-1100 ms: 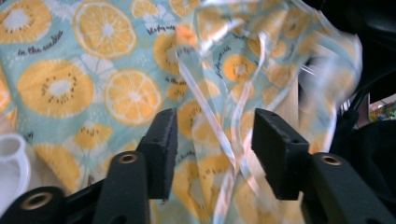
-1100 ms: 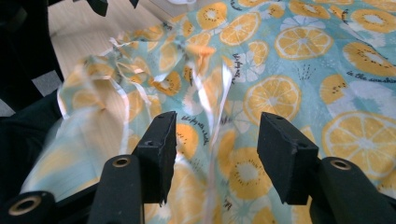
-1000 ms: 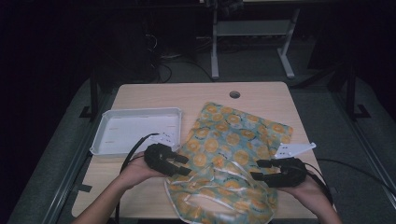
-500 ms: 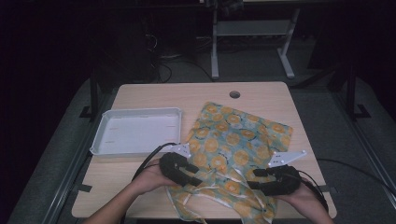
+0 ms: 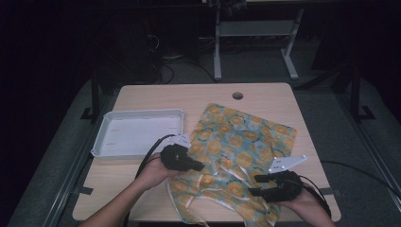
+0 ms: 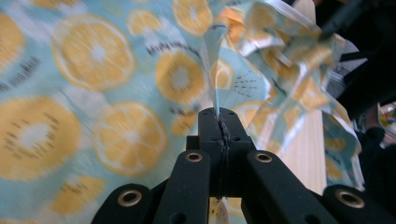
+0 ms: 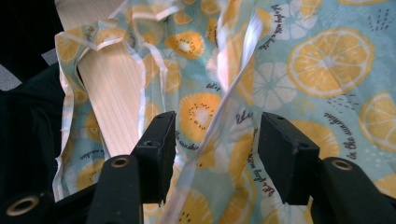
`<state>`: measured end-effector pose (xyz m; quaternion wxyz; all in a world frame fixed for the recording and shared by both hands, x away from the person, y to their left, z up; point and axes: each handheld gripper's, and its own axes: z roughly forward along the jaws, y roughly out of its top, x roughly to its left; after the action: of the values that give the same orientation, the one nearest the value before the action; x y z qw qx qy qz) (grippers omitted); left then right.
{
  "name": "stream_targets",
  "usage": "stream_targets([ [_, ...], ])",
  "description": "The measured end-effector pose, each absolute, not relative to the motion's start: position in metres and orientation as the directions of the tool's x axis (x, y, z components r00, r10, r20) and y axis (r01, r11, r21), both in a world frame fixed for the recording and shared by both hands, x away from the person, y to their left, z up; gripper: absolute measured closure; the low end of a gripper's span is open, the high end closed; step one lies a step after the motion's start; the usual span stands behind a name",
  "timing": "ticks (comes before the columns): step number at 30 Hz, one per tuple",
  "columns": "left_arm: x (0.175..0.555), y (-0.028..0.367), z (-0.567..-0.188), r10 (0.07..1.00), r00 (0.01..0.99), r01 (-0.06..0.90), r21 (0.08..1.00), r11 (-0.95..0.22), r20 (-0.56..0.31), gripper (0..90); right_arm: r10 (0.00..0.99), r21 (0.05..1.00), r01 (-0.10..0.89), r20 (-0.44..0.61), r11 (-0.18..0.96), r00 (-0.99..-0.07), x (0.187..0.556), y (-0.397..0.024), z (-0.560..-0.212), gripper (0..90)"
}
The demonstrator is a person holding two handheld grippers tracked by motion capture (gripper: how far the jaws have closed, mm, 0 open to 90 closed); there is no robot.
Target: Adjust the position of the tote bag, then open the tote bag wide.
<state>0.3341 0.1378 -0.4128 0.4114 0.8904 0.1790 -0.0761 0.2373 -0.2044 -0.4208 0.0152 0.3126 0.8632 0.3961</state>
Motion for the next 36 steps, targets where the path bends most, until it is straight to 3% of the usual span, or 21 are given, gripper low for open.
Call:
stream_targets([
  [12,0.368,0.117,-0.399,0.285,0.924,0.375,0.755,-0.538,-0.256,89.6,0.560,0.683,0.537,0.222,0.495,-0.798,0.238,-0.207,-0.422,45.6],
  [22,0.375,0.126,-0.399,0.324,0.913,0.390,0.765,-0.513,-0.248,89.6,0.544,0.661,0.546,0.240,0.515,-0.804,0.236,-0.204,-0.425,45.1],
  [24,0.375,0.127,-0.400,0.326,0.912,0.393,0.764,-0.511,-0.251,89.6,0.537,0.655,0.548,0.248,0.521,-0.806,0.235,-0.203,-0.426,48.4],
  [27,0.376,0.128,-0.400,0.327,0.909,0.399,0.763,-0.508,-0.257,89.6,0.528,0.630,0.553,0.255,0.545,-0.810,0.234,-0.201,-0.428,60.4],
  [29,0.376,0.129,-0.401,0.326,0.910,0.397,0.763,-0.510,-0.256,89.6,0.519,0.614,0.549,0.251,0.567,-0.817,0.234,-0.199,-0.430,76.6],
  [31,0.376,0.129,-0.400,0.323,0.912,0.394,0.764,-0.511,-0.254,89.6,0.524,0.606,0.544,0.235,0.580,-0.819,0.234,-0.197,-0.430,86.6],
  [36,0.375,0.129,-0.399,0.321,0.912,0.393,0.763,-0.513,-0.254,89.5,0.535,0.625,0.529,0.202,0.574,-0.820,0.235,-0.202,-0.425,89.2],
])
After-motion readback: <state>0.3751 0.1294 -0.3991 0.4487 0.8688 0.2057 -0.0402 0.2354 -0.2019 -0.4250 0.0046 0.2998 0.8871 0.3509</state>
